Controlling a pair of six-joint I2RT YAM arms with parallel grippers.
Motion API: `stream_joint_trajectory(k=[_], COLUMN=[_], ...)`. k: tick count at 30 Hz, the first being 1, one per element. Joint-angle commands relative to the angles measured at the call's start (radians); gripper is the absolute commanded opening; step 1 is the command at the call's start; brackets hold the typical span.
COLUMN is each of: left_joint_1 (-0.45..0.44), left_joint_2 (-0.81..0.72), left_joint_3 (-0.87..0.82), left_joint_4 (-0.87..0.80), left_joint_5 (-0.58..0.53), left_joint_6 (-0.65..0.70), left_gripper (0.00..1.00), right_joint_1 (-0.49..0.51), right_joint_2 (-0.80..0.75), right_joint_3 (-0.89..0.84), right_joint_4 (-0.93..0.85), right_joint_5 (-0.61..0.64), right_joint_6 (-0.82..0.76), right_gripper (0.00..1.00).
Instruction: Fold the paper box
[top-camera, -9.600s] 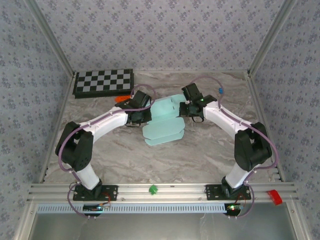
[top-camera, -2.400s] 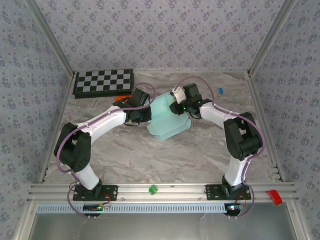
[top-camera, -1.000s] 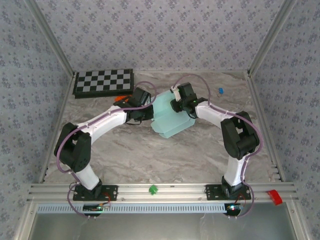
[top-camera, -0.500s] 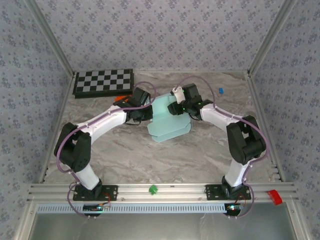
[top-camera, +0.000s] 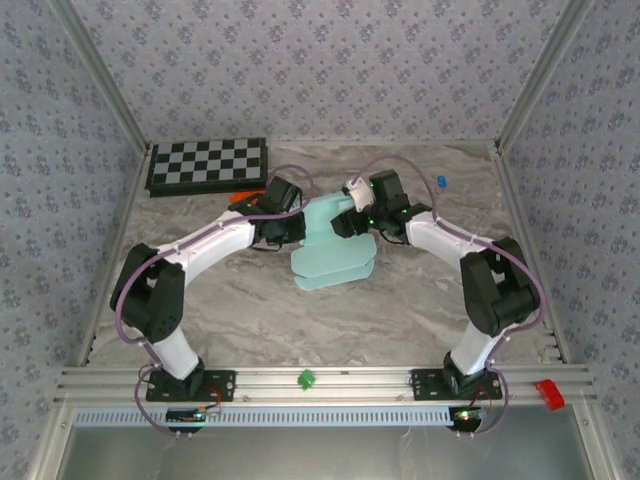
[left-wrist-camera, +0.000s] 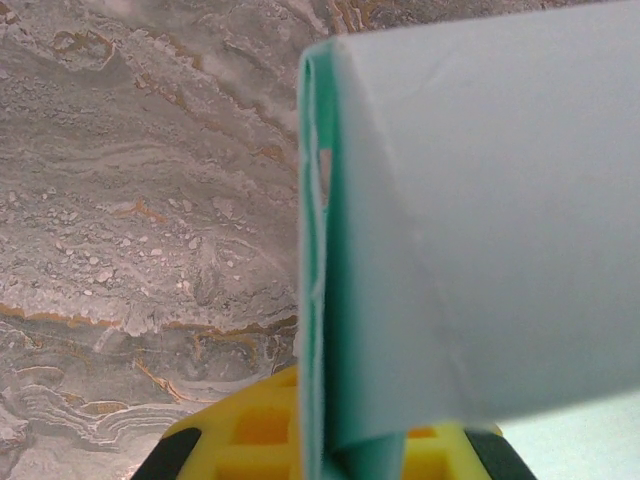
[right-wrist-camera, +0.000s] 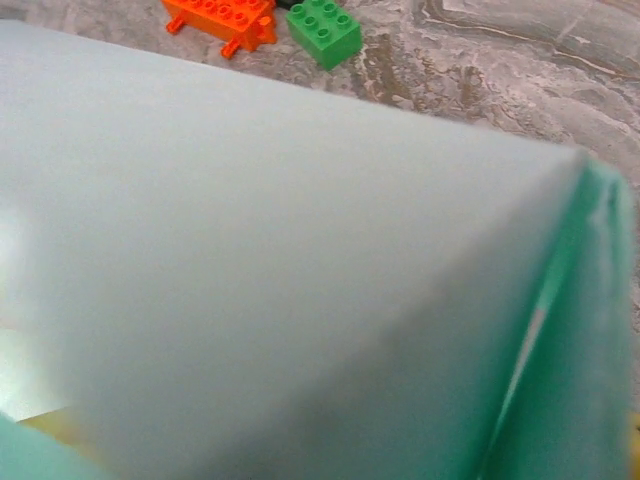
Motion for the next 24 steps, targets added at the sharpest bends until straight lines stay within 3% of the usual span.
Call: stream_joint_trajectory(k=[1, 8, 24], left_joint_1=[-0.003, -0.004, -0.004], left_joint_2=[0.006, 0.007, 0.01], left_joint_3=[0.028, 0.029, 0.037], left_joint_4=[0.01, 0.01, 0.007], left_joint_5=[0.003, 0.004, 0.011], left_joint_6=[0.003, 0.005, 0.013], left_gripper=[0.0, 0.0, 0.0], right_joint_1=[-0.006, -0.011, -0.117], right_joint_2=[-0.042, -0.102, -0.256], right_joint_3=[-0.015, -0.048, -0.088], right_joint_4=[-0.001, 0.027, -0.003], right_joint_5=[-0.047, -0.027, -0.066], right_joint_6=[-0.016, -0.023, 0.024], right_gripper=[0.74, 0.83, 0.86])
